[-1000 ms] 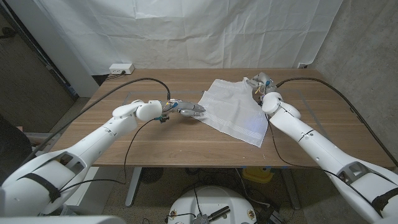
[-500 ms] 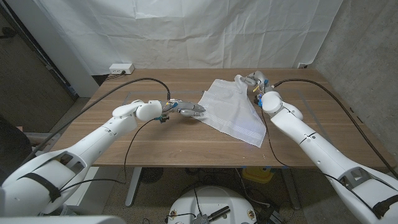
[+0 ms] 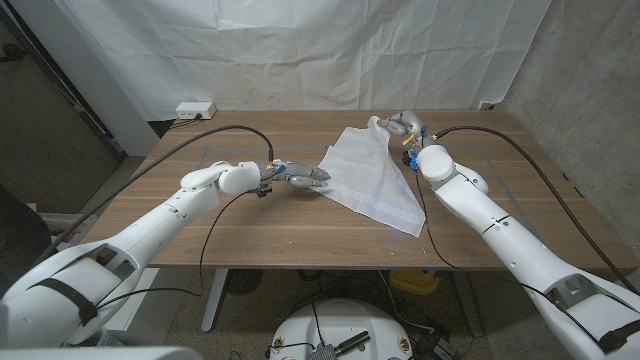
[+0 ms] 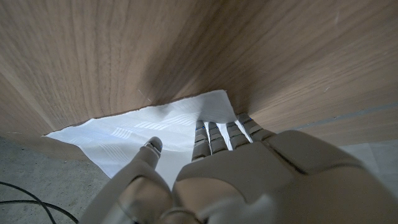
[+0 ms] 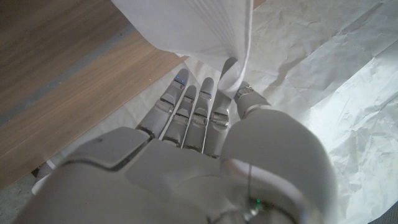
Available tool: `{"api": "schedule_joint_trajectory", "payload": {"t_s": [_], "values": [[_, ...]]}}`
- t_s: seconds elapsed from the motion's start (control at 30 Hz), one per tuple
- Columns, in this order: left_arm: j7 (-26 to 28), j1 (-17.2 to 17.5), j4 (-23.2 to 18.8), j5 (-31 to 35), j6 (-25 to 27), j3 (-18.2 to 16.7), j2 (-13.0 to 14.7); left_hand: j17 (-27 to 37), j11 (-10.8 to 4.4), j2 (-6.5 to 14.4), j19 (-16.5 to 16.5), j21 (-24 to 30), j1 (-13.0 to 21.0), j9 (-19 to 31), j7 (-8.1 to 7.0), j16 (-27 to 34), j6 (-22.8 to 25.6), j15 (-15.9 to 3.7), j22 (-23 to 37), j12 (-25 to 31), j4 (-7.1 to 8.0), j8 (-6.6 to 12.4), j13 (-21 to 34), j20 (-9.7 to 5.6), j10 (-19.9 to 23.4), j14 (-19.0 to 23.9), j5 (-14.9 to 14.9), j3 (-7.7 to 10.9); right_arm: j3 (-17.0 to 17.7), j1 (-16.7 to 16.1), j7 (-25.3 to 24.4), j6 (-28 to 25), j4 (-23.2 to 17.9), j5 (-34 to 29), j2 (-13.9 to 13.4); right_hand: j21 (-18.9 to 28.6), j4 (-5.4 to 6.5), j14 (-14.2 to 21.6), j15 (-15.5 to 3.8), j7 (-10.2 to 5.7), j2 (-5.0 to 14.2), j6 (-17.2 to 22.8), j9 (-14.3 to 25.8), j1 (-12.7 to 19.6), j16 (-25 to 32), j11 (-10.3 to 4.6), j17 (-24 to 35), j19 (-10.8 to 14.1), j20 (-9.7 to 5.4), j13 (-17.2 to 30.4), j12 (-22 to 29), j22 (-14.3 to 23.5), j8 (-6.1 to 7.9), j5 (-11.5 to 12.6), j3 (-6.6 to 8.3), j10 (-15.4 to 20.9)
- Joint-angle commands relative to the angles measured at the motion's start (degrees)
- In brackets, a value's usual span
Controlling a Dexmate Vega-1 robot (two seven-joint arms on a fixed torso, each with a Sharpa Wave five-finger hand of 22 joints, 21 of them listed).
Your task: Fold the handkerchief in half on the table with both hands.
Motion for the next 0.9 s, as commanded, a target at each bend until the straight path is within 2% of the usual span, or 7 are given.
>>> {"api": "schedule_joint_trajectory", "payload": {"t_s": [0.03,0.47,0.9], "values": [[0.16,0.56,-0.62,-0.11,0.19,-0.35,0.31,0.01,-0.07,0.47,0.52,0.01,-0.23,0.13,0.03,-0.21,-0.22,-1.09,0.11,-0.11,0.24,0.04,0.07,0.35,-0.33,-0.4,0.33,-0.06,0.18,-0.63,1.38,2.43,-1.56,1.36,0.34,-0.18,0.15,0.01,-1.25,0.22,0.04,0.2,0.2,0.51,-0.23,0.05,0.27,0.79,0.09,0.2,-0.34,0.12,0.45,0.0,-0.16,0.37],[0.26,1.23,-1.42,-0.17,0.54,-0.7,0.69,0.01,-0.02,0.48,0.58,-0.09,-0.23,0.13,0.08,-0.2,-0.25,-1.07,0.12,-0.11,0.24,0.08,0.07,0.36,-0.35,-0.4,0.34,-0.06,0.61,-1.7,3.04,3.22,-4.08,3.31,0.83,-0.25,0.32,-0.02,-1.28,0.42,0.12,0.22,0.11,0.73,-0.33,0.14,0.33,0.72,-0.02,0.21,-0.46,0.12,0.5,-0.08,-0.24,0.55],[0.3,1.92,-2.52,-0.13,0.81,-0.97,1.0,0.01,0.01,0.51,0.61,-0.19,-0.24,0.13,0.09,-0.21,-0.36,-1.01,0.12,-0.13,0.26,0.09,0.08,0.44,-0.4,-0.42,0.35,-0.05,-1.27,-1.7,5.85,3.88,-4.18,4.0,1.37,-0.31,0.32,-0.03,-1.23,0.55,0.07,0.17,0.12,1.0,-0.42,0.23,0.34,0.68,0.03,0.22,-0.54,0.12,0.57,-0.14,-0.31,0.73]]}}
